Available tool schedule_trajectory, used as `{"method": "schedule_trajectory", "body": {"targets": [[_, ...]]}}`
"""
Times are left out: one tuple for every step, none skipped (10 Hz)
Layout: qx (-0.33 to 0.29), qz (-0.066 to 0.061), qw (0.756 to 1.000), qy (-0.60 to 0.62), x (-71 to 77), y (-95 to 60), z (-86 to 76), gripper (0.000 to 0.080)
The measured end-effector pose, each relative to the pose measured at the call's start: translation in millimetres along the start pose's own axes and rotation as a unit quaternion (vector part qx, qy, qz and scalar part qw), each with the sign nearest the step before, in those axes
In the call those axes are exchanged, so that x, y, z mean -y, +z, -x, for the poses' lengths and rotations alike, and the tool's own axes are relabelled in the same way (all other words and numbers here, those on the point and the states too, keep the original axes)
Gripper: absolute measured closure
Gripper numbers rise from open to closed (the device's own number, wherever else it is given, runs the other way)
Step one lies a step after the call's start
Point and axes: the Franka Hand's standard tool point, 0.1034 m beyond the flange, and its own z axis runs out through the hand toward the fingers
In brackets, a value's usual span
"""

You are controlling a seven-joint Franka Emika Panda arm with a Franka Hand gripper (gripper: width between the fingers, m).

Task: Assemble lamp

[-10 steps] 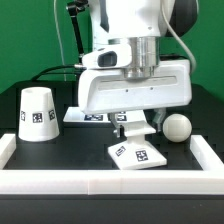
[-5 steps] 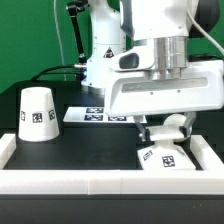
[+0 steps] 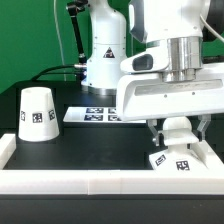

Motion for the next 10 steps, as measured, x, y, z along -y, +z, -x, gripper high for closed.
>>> {"method": "schedule_trajectory", "body": {"targets": [[-0.001, 0.000, 1.000, 0.000, -0.2, 0.6, -2.4, 0.0265], [-0.004, 0.000, 1.000, 0.000, -0.5, 1.3, -6.0, 0.0265], [-0.007, 0.000, 1.000, 0.000, -0.9, 2.1, -9.5, 0.0265], [-0.010, 0.000, 1.000, -0.002, -1.1, 2.4, -11.8, 0.0265], [-0.010, 0.000, 1.000, -0.002, -1.2, 2.2, -11.9, 0.0265], [-0.009, 0.000, 1.000, -0.002, -1.2, 2.2, -11.8, 0.0265], [-0.009, 0.000, 1.000, -0.002, -1.1, 2.5, -11.5, 0.0265], [-0.009, 0.000, 1.000, -0.002, -1.1, 2.5, -11.5, 0.0130], [-0.009, 0.000, 1.000, -0.002, -1.1, 2.5, -11.5, 0.0130], [-0.009, 0.001, 1.000, -0.004, -1.9, 1.6, -11.4, 0.0106]]}}
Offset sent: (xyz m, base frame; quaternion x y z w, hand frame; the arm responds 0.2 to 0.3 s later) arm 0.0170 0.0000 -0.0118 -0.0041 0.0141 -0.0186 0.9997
